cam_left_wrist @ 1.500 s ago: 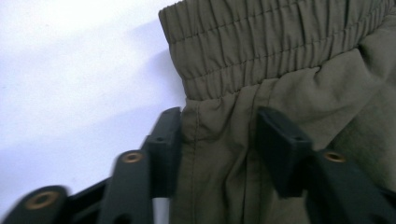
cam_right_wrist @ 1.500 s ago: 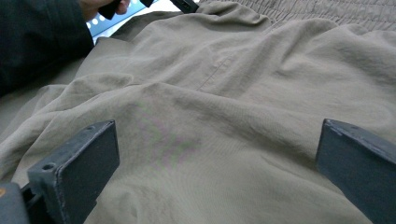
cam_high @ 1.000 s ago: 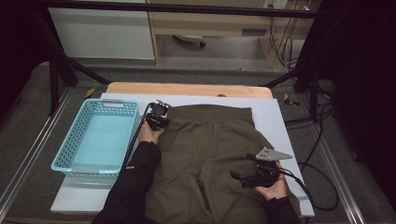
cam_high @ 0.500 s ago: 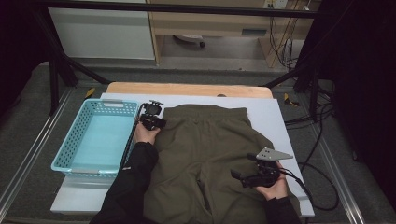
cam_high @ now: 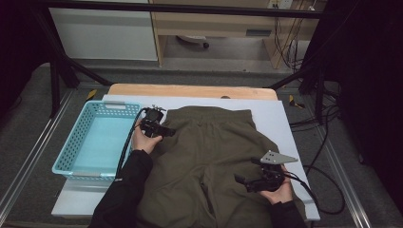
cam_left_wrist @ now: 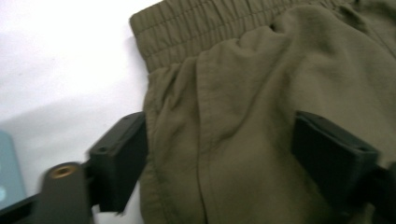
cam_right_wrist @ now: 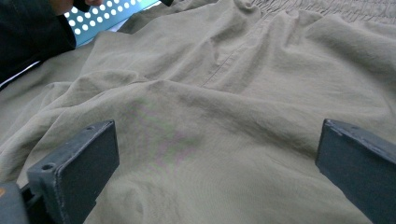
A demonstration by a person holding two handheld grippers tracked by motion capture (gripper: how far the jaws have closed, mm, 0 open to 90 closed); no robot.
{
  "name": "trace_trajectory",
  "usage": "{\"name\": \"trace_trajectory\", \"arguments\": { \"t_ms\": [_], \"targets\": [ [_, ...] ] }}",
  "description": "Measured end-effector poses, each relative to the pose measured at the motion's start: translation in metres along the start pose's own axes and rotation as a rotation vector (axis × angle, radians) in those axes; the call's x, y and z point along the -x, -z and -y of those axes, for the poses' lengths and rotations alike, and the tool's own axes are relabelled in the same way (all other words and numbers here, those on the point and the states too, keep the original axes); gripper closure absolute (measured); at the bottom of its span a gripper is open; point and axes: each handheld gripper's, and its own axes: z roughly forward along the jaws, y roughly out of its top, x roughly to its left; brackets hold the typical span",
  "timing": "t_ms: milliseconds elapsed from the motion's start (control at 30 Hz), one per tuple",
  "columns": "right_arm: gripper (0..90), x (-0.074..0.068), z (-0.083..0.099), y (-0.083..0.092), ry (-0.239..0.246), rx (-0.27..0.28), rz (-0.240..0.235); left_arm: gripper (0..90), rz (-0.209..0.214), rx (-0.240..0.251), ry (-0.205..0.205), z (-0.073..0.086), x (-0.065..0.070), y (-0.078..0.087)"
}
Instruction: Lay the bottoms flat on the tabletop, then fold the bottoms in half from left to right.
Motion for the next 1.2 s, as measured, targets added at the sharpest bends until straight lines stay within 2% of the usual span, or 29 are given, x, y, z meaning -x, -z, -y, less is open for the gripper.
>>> {"name": "trace_trajectory", "arguments": {
  "t_ms": [167,267,367,467,667,733,867,1000,1100,1200],
  "targets": [
    [0.1,-0.001,-0.001,0.002,0.002,0.005,0.003,10.4,0.02,-0.025,-0.02,-0.004,0.0,-0.005],
    [0.1,-0.002,0.0,0.003,0.003,0.003,0.003,10.5,0.026,-0.025,-0.027,-0.006,-0.003,-0.006],
    [0.1,-0.003,0.0,0.003,0.008,0.001,0.004,10.7,0.02,-0.004,-0.032,-0.008,-0.003,-0.007],
    [0.1,-0.004,0.0,0.003,0.007,0.003,0.001,13.3,0.002,0.001,-0.038,-0.01,-0.004,-0.009],
    [0.1,-0.004,-0.001,0.004,0.004,0.005,0.001,18.8,-0.047,-0.022,-0.003,-0.009,-0.014,-0.02],
    [0.1,-0.004,-0.001,0.004,0.005,0.007,-0.001,20.1,-0.062,-0.032,-0.006,-0.009,-0.016,-0.023],
    [0.1,-0.003,0.0,0.004,0.01,0.006,-0.002,26.0,-0.057,-0.032,0.005,-0.008,-0.018,-0.026],
    [0.1,-0.003,-0.001,0.004,0.004,0.011,-0.003,34.4,-0.054,-0.036,-0.003,-0.007,-0.02,-0.028],
    [0.1,-0.003,-0.001,0.004,0.002,0.007,-0.003,35.6,-0.058,-0.042,-0.017,-0.006,-0.019,-0.03],
    [0.1,-0.003,-0.001,0.003,0.001,0.007,-0.002,41.4,-0.047,-0.062,-0.021,-0.005,-0.019,-0.032]
  ]
}}
